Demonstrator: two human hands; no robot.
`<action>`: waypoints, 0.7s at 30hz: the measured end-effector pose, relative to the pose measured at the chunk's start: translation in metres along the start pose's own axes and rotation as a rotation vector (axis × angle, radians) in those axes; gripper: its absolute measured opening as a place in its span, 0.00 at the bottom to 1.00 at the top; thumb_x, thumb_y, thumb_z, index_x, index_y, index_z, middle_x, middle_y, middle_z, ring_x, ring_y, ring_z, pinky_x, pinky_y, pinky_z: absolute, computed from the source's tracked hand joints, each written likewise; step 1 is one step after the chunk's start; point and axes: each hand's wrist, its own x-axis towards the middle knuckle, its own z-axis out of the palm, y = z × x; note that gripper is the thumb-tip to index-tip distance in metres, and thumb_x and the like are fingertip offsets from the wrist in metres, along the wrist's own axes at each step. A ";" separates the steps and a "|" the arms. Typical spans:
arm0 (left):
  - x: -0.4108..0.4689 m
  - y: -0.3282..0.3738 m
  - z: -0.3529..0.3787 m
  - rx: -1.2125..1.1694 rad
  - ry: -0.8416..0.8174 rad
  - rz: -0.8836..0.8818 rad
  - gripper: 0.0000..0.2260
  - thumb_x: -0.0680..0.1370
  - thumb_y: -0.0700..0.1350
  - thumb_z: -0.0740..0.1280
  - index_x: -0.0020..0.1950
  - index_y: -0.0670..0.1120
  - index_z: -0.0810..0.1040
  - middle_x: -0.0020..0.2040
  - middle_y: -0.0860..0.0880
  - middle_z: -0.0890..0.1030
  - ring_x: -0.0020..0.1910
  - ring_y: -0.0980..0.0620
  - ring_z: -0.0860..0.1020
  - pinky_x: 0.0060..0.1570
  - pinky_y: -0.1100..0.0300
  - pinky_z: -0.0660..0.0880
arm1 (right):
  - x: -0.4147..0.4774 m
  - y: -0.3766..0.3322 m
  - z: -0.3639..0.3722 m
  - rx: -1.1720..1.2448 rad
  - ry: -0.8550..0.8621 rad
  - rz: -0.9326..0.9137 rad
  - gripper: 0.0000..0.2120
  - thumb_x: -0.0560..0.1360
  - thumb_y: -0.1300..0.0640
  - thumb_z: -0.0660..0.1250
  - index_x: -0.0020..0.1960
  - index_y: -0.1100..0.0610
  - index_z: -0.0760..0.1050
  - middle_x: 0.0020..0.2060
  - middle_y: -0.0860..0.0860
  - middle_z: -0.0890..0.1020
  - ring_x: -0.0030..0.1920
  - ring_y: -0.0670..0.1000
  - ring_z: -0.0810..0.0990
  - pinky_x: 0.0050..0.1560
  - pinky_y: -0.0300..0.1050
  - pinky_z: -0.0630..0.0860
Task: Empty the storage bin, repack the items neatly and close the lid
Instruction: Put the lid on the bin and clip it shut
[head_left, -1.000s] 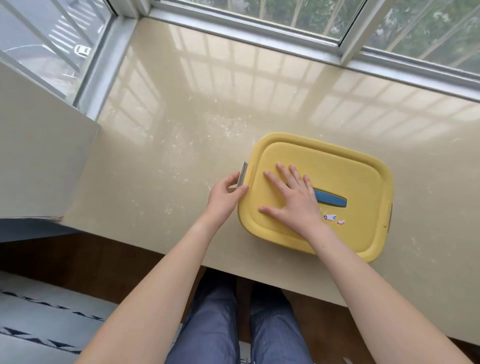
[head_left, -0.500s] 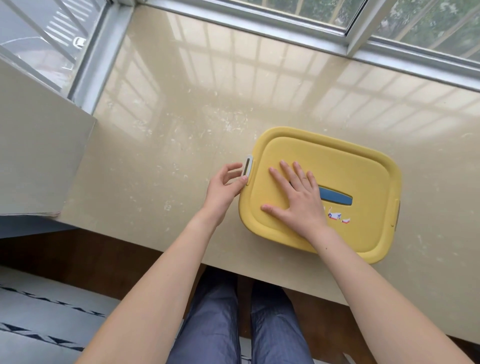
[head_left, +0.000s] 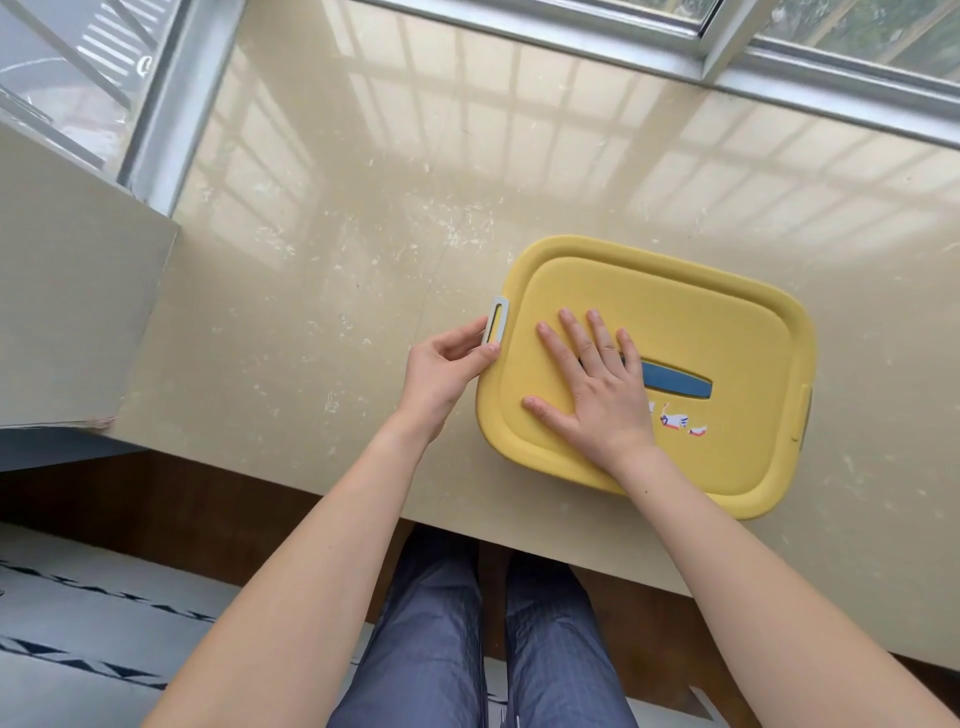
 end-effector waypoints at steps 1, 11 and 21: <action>0.000 0.001 0.001 0.001 0.006 0.004 0.18 0.75 0.35 0.72 0.65 0.40 0.78 0.55 0.48 0.84 0.57 0.55 0.81 0.58 0.59 0.78 | 0.000 0.000 0.000 -0.002 -0.001 0.000 0.38 0.74 0.28 0.50 0.79 0.45 0.52 0.79 0.47 0.54 0.79 0.54 0.50 0.76 0.61 0.49; 0.001 0.002 0.009 0.124 0.067 0.045 0.18 0.73 0.36 0.74 0.62 0.43 0.81 0.51 0.52 0.85 0.49 0.56 0.84 0.47 0.64 0.79 | 0.000 0.000 0.001 -0.003 -0.001 0.006 0.38 0.75 0.28 0.49 0.80 0.45 0.51 0.79 0.47 0.53 0.79 0.53 0.48 0.76 0.60 0.47; -0.009 -0.008 0.020 0.706 0.130 0.327 0.20 0.78 0.45 0.68 0.71 0.45 0.73 0.64 0.49 0.78 0.62 0.51 0.75 0.64 0.56 0.71 | 0.000 0.001 -0.016 0.192 -0.013 0.025 0.36 0.74 0.33 0.54 0.78 0.47 0.58 0.78 0.47 0.58 0.79 0.52 0.51 0.77 0.53 0.45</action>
